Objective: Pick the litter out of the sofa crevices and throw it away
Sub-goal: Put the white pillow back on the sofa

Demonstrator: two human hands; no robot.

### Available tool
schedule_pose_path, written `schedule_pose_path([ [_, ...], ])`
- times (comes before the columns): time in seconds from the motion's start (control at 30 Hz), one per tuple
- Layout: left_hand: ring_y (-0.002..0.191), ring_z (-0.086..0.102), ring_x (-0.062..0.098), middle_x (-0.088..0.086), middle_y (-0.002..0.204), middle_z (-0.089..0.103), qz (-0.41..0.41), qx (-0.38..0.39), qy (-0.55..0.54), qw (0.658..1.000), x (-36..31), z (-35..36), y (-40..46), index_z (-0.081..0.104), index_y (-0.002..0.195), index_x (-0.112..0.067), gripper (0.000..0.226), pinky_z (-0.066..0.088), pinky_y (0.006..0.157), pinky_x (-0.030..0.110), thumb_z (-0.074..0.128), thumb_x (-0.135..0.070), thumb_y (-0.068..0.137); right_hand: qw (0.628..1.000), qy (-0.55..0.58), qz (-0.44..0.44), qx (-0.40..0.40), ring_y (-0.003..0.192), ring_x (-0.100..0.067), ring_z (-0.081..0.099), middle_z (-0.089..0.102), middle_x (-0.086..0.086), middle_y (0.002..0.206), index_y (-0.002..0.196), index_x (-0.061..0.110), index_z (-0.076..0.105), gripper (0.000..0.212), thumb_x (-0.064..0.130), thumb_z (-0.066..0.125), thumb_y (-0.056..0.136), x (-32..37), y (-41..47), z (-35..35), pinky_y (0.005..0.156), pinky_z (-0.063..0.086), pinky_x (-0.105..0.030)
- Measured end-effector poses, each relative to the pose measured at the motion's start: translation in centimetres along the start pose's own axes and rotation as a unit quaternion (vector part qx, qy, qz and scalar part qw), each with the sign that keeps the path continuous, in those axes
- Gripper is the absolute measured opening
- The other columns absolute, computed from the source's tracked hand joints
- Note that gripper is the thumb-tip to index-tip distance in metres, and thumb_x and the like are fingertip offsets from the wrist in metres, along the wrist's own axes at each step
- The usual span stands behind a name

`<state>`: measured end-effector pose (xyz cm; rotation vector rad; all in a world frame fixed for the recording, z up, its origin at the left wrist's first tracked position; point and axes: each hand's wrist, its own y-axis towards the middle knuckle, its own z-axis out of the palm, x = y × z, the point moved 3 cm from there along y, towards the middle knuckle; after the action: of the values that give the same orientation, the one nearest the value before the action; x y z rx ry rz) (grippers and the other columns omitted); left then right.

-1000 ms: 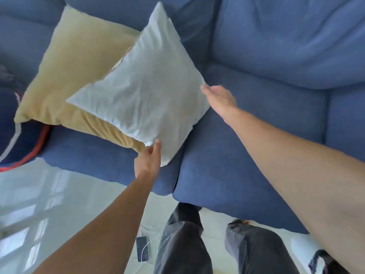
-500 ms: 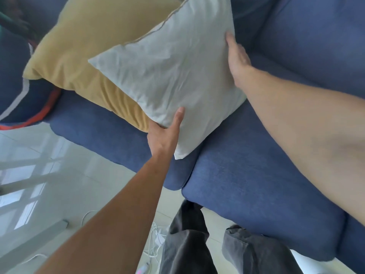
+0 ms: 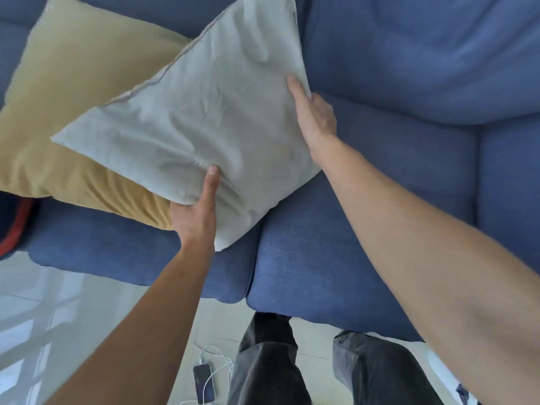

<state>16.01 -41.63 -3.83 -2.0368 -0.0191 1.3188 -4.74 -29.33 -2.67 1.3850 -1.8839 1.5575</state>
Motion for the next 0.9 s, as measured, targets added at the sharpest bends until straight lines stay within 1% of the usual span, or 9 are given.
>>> schedule_pose_path([
  [0.1, 0.104, 0.062, 0.003, -0.023, 0.103, 0.068, 0.007, 0.023, 0.028, 0.999, -1.0, 1.1, -1.0, 0.063, 0.106, -0.039, 0.057, 0.051, 0.101, 0.042, 0.080, -0.069, 0.060, 0.998, 0.054, 0.011, -0.033, 0.124, -0.018, 0.048, 0.055, 0.008, 0.129, 0.122, 0.026, 0.059, 0.070, 0.079, 0.049, 0.077, -1.2, -1.5, -3.4, 0.104, 0.040, -0.037],
  [0.13, 0.104, 0.064, 0.003, -0.022, 0.104, 0.069, 0.016, 0.035, 0.036, 0.999, -1.5, 1.8, -1.4, 0.064, 0.107, -0.039, 0.058, 0.052, 0.100, 0.042, 0.080, -0.070, 0.060, 0.996, 0.074, 0.018, -0.050, 0.122, -0.017, 0.050, 0.057, 0.010, 0.124, 0.115, 0.027, 0.062, 0.065, 0.079, 0.050, 0.076, -1.7, -2.0, -4.7, 0.104, 0.041, -0.037],
  [0.27, 0.104, 0.063, -0.002, -0.017, 0.110, 0.069, 0.081, 0.112, 0.075, 0.988, -3.7, 5.7, -3.1, 0.063, 0.115, -0.032, 0.056, 0.051, 0.096, 0.026, 0.080, -0.058, 0.069, 0.980, 0.146, 0.028, -0.134, 0.099, -0.010, 0.061, 0.065, 0.013, 0.099, 0.093, 0.025, 0.065, 0.049, 0.072, 0.054, 0.081, -3.8, -3.3, -10.7, 0.097, 0.049, -0.034],
  [0.37, 0.102, 0.064, -0.004, -0.016, 0.109, 0.070, 0.106, 0.173, 0.090, 0.975, -4.5, 9.7, -4.3, 0.063, 0.117, -0.029, 0.061, 0.050, 0.088, 0.020, 0.081, -0.058, 0.066, 0.963, 0.182, 0.038, -0.197, 0.094, -0.008, 0.061, 0.064, 0.016, 0.092, 0.086, 0.028, 0.063, 0.044, 0.071, 0.055, 0.082, -5.8, -3.6, -15.3, 0.097, 0.049, -0.033],
  [0.5, 0.098, 0.063, -0.006, -0.017, 0.104, 0.069, 0.133, 0.236, 0.115, 0.956, -5.2, 15.6, -6.1, 0.062, 0.105, -0.038, 0.048, 0.049, 0.083, 0.018, 0.081, -0.057, 0.066, 0.935, 0.226, 0.050, -0.269, 0.101, -0.009, 0.063, 0.066, 0.018, 0.098, 0.091, 0.034, 0.065, 0.049, 0.078, 0.055, 0.073, -7.9, -3.9, -20.8, 0.100, 0.049, -0.039],
  [0.6, 0.096, 0.066, -0.005, -0.016, 0.103, 0.071, 0.159, 0.279, 0.128, 0.938, -6.0, 20.2, -6.8, 0.064, 0.107, -0.034, 0.050, 0.051, 0.082, 0.019, 0.082, -0.057, 0.067, 0.918, 0.246, 0.040, -0.309, 0.101, -0.008, 0.063, 0.067, 0.019, 0.099, 0.090, 0.036, 0.065, 0.046, 0.077, 0.054, 0.074, -8.4, -3.5, -24.4, 0.103, 0.046, -0.039],
  [0.7, 0.098, 0.065, -0.007, -0.019, 0.104, 0.071, 0.186, 0.299, 0.129, 0.927, -7.2, 24.4, -7.1, 0.063, 0.110, -0.035, 0.052, 0.051, 0.086, 0.019, 0.082, -0.059, 0.068, 0.906, 0.256, 0.027, -0.337, 0.101, -0.007, 0.062, 0.066, 0.020, 0.097, 0.089, 0.037, 0.064, 0.042, 0.075, 0.054, 0.077, -8.2, -1.9, -27.5, 0.106, 0.043, -0.040],
  [0.8, 0.097, 0.062, -0.012, -0.025, 0.102, 0.068, 0.188, 0.306, 0.108, 0.927, -8.4, 28.4, -6.6, 0.060, 0.105, -0.039, 0.044, 0.050, 0.092, 0.019, 0.077, -0.061, 0.071, 0.904, 0.257, 0.018, -0.341, 0.101, -0.008, 0.061, 0.064, 0.018, 0.100, 0.096, 0.033, 0.064, 0.043, 0.071, 0.055, 0.081, -7.6, 0.2, -29.8, 0.101, 0.047, -0.036],
  [0.9, 0.110, 0.059, 0.001, -0.023, 0.119, 0.063, 0.135, 0.306, 0.097, 0.937, -8.6, 31.8, -5.0, 0.056, 0.130, -0.031, 0.079, 0.047, 0.103, 0.027, 0.070, -0.075, 0.066, 0.915, 0.238, 0.023, -0.325, 0.107, -0.009, 0.057, 0.058, 0.018, 0.105, 0.113, 0.029, 0.062, 0.051, 0.070, 0.054, 0.084, -7.3, 2.8, -31.1, 0.098, 0.045, -0.030],
])
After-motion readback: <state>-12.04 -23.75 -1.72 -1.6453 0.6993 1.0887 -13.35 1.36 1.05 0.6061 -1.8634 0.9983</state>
